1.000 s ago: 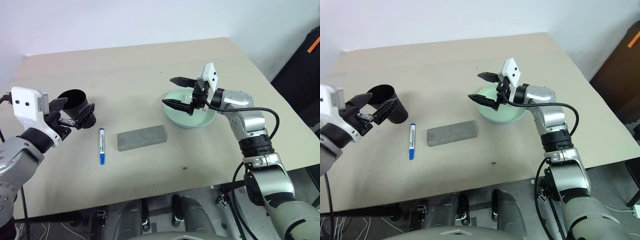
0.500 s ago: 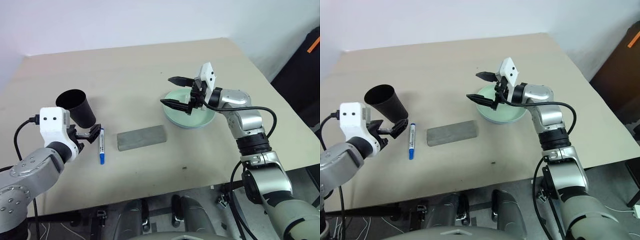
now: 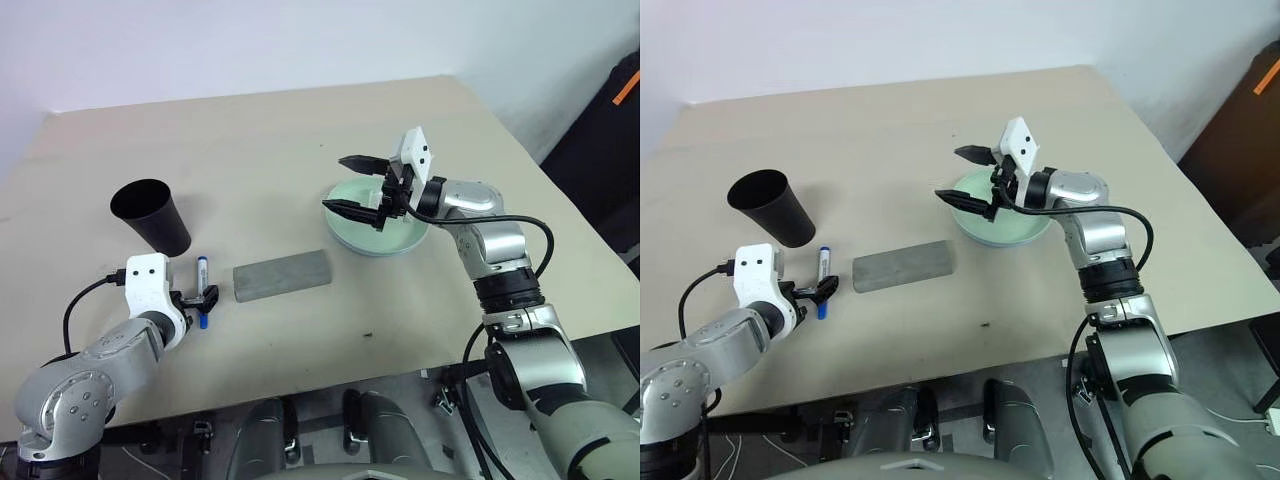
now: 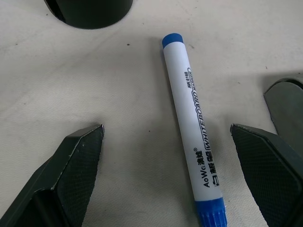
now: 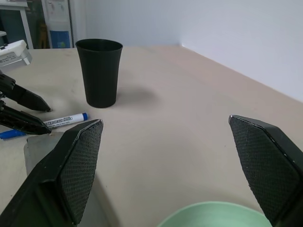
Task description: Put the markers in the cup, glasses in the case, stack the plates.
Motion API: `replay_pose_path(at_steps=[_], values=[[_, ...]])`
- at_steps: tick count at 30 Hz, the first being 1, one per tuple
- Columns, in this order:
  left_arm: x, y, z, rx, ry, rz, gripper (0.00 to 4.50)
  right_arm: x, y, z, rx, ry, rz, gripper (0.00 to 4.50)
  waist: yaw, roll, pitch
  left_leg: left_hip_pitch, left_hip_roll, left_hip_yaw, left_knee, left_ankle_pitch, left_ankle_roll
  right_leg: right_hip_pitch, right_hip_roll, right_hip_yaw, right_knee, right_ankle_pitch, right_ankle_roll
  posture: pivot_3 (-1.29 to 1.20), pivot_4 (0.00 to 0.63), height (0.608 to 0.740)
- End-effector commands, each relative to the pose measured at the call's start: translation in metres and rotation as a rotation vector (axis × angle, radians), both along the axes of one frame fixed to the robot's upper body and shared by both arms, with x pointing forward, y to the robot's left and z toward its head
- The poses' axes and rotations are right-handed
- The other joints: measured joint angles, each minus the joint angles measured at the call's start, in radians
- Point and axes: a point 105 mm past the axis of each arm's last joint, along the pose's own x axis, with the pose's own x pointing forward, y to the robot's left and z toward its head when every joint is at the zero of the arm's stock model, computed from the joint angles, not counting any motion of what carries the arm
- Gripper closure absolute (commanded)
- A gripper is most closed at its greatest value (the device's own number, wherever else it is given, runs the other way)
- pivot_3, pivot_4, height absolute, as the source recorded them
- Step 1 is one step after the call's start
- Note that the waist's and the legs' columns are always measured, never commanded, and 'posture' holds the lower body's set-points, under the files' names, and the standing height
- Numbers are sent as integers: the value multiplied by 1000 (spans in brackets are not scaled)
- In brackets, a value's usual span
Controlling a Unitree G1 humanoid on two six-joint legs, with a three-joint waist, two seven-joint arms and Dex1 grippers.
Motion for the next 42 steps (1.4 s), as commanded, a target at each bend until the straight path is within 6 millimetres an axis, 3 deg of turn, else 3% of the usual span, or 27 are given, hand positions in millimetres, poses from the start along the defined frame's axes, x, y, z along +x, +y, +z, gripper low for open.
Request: replay_pose_path(at_steps=[1,4,14,15,20,26,33,37,42], values=[[-2,6,-6,-8,32,13,17,-5,0,15,4,-67,4,0,0,0,0,0,0,0,0,0,0,0,0,0,0,0,0,0,150,740],[0,6,-4,-22,27,13,608,-6,0,15,4,-67,1,0,0,0,0,0,0,-1,0,0,0,0,0,0,0,0,0,0,150,740],[1,16,5,51,43,-2,4064,-8,-3,10,3,-64,-18,0,-4,0,0,0,0,-1,-1,0,0,0,0,0,-1,0,0,0,150,740],[1,17,6,65,42,-2,4237,-8,-3,10,4,-64,-19,0,-4,0,0,0,0,-1,-1,0,0,0,0,-1,-1,0,0,0,150,740],[4,20,10,100,30,-8,4236,-9,-4,8,6,-63,-24,0,-3,0,0,0,0,-1,-2,0,0,-1,1,-1,-1,0,0,0,150,740],[15,-6,34,43,-107,-210,4236,-10,-3,11,20,-63,-21,0,-1,0,0,-1,0,-1,-2,0,0,-1,0,-1,-3,0,0,0,150,740],[24,-10,68,80,-392,-373,4236,-18,-5,14,42,-50,-2,0,-1,1,0,-3,0,-1,-8,0,0,-1,1,-1,-12,1,-2,0,150,740],[28,-19,96,12,-653,-437,4236,-27,-6,17,46,-28,37,0,2,1,0,-4,-1,1,-12,0,0,-2,0,-1,-15,2,-4,0,150,740],[28,-21,106,-34,-818,-477,4236,-51,-3,29,119,26,159,0,3,0,0,-4,-1,1,-12,0,0,-1,0,-1,-15,2,-4,0,150,740]])
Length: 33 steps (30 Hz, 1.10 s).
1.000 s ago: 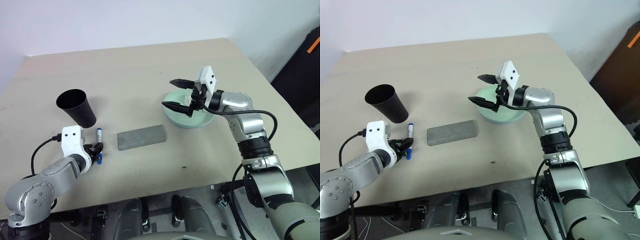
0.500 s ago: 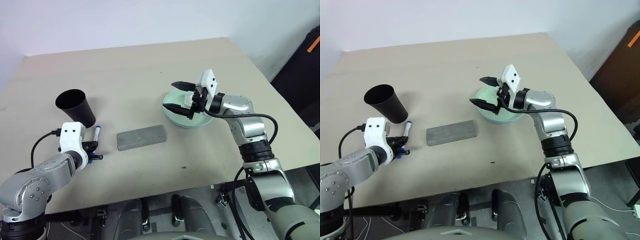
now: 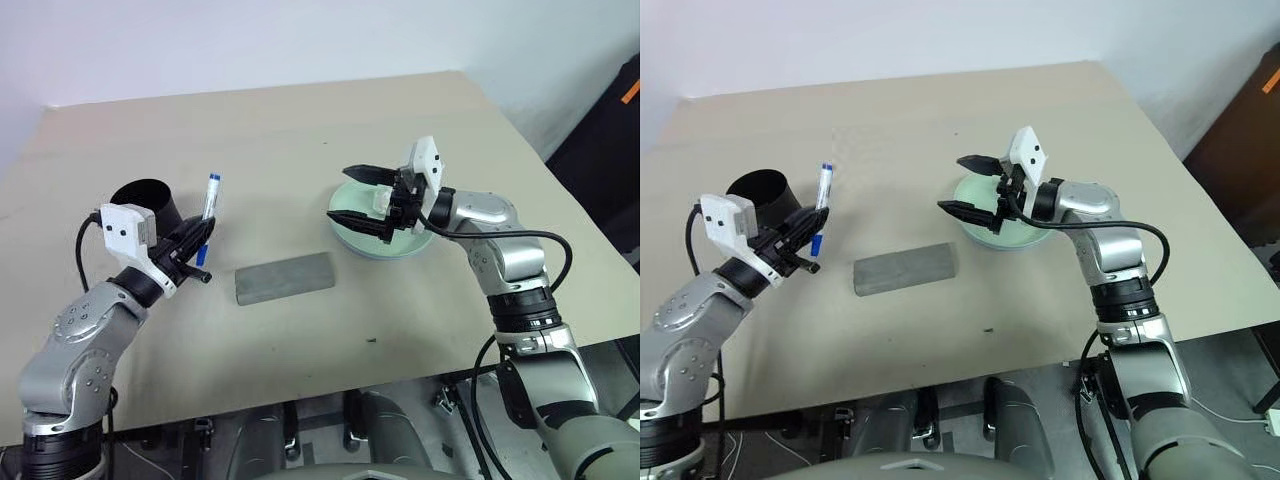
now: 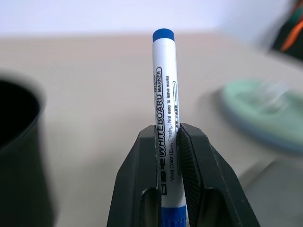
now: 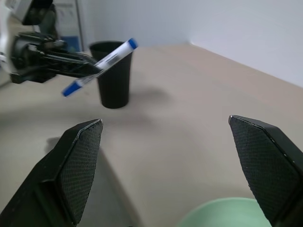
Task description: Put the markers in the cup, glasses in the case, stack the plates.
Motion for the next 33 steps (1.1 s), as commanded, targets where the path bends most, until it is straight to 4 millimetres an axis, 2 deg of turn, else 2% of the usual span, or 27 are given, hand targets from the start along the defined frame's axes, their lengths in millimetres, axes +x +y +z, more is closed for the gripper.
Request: replay_pose_path(at_steps=[1,7,11,16,18,23,28,33], values=[[-1,2,17,-13,-139,-11,4236,-19,-1,24,68,-35,82,0,-1,0,0,0,0,0,0,0,0,0,0,0,0,-1,2,0,150,740],[4,4,58,-51,-401,-24,4236,-40,5,22,55,8,171,0,4,0,0,0,1,-3,6,0,0,3,1,-3,1,-1,4,0,150,740],[8,5,74,-61,-475,-45,4236,-50,8,16,15,18,210,0,1,0,0,0,1,-3,7,0,0,4,1,-3,1,-1,5,0,150,740],[6,4,88,-56,-536,-79,4236,-45,8,13,1,8,181,0,0,0,0,0,1,-2,7,0,1,4,2,-3,1,-1,5,0,150,740],[6,10,94,-48,-561,-56,4236,-41,8,12,-3,0,155,0,0,0,0,0,1,-2,7,0,1,4,2,-3,1,-1,5,0,150,740],[10,39,104,-18,-610,76,4236,-39,9,11,2,-9,139,0,0,0,0,1,1,-2,8,0,1,4,2,-3,2,-1,6,0,150,740],[13,58,112,-44,-634,139,4236,-38,10,9,2,-10,130,0,1,0,0,0,2,-3,8,0,1,4,2,-3,2,-1,6,0,150,740],[22,75,101,-52,-595,162,4236,-37,11,7,-13,-16,115,0,0,0,0,0,1,-2,8,0,1,4,2,-3,2,-1,6,0,150,740]])
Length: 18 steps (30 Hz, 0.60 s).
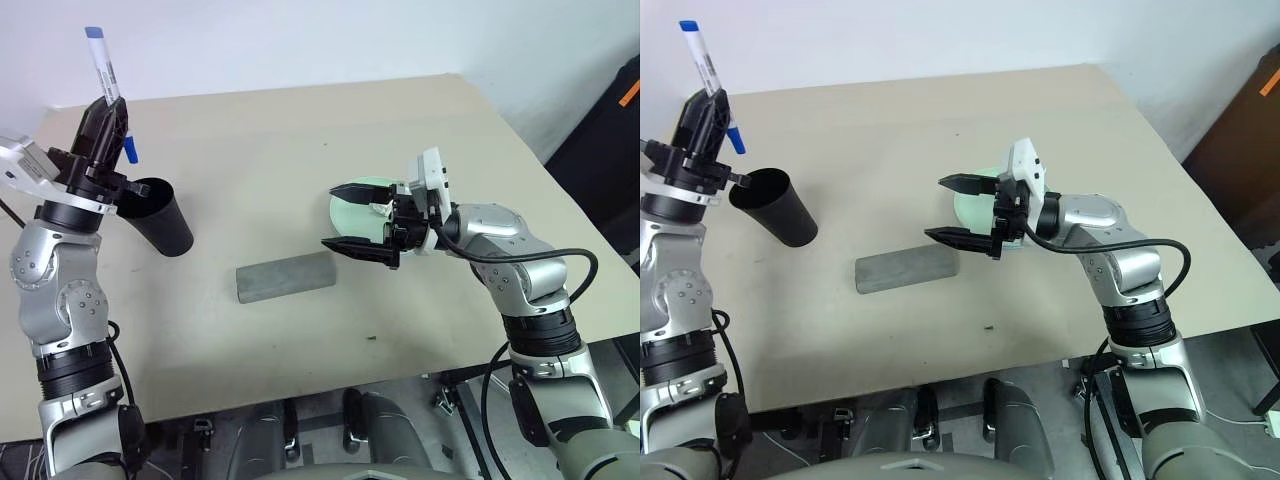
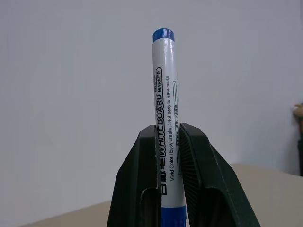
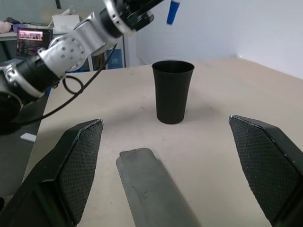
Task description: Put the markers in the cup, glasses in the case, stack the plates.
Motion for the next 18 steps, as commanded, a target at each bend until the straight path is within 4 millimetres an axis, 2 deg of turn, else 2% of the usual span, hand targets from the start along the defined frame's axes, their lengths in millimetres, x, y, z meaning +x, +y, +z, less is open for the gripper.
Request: replay_pose_path(at_steps=[1,9,18], values=[[-2,15,4,-2,-30,31,4236,-2,0,5,2,-40,-6,0,0,0,0,0,0,0,0,0,0,0,0,0,0,0,0,0,150,740],[9,38,-20,7,29,103,4236,-3,-4,4,-15,-42,-29,0,0,0,0,0,0,0,0,0,0,0,0,0,1,0,0,0,150,740],[17,40,-43,39,87,99,4236,-1,-6,4,-26,-55,-60,0,-1,0,0,0,0,0,1,0,0,0,0,0,1,0,0,0,150,740]])
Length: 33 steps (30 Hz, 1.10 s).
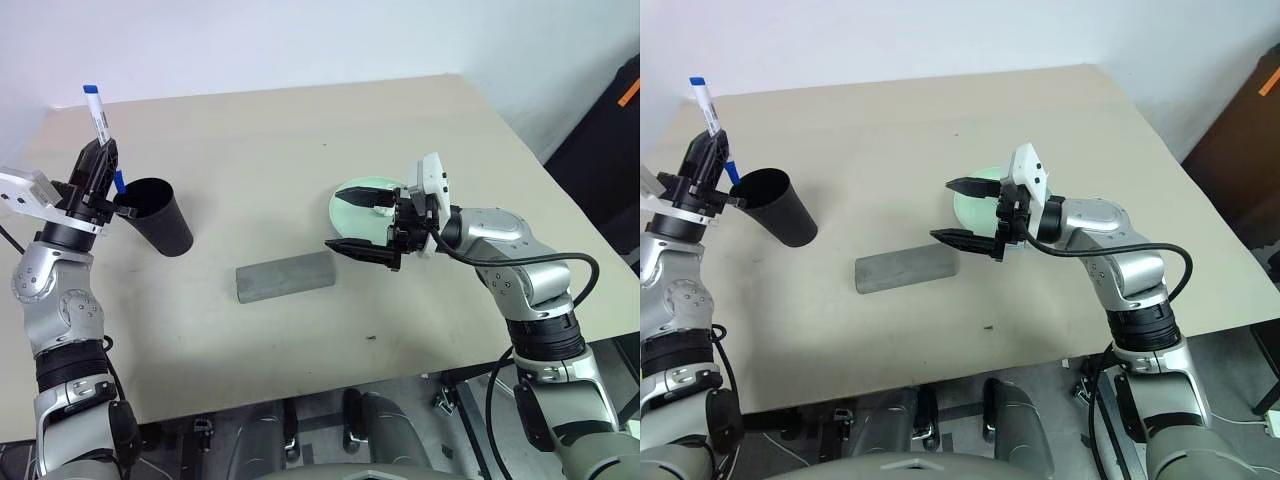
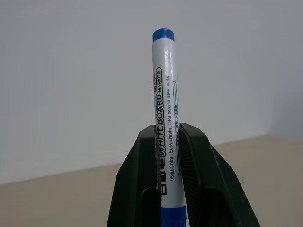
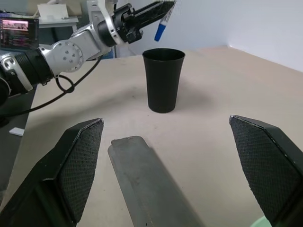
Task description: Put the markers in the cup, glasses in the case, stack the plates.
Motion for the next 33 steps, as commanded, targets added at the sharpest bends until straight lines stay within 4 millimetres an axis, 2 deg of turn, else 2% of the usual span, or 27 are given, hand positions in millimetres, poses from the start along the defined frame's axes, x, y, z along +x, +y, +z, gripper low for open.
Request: replay_pose_path(at_steps=[1,13,21,30,33], values=[[-3,0,11,49,-44,1,4236,-5,1,10,1,-58,3,0,0,0,0,0,0,0,0,0,0,0,0,0,0,0,0,0,150,740],[9,-9,0,51,-25,-24,4236,-4,0,7,-21,-68,-23,0,0,0,0,0,0,0,0,0,0,0,0,0,0,0,1,0,150,740],[10,-8,-10,46,-1,-16,4236,-4,-2,6,-26,-73,-39,0,0,0,0,0,0,0,1,0,0,0,0,0,1,1,1,0,150,740],[8,-1,-7,30,-8,14,4236,-2,-1,5,-28,-81,-48,0,0,0,0,0,0,0,1,0,0,0,0,0,2,1,1,0,150,740],[8,0,-7,29,-8,13,3256,0,-1,5,-24,-87,-54,0,0,0,0,0,0,0,2,0,0,0,0,0,2,1,1,0,150,740]])
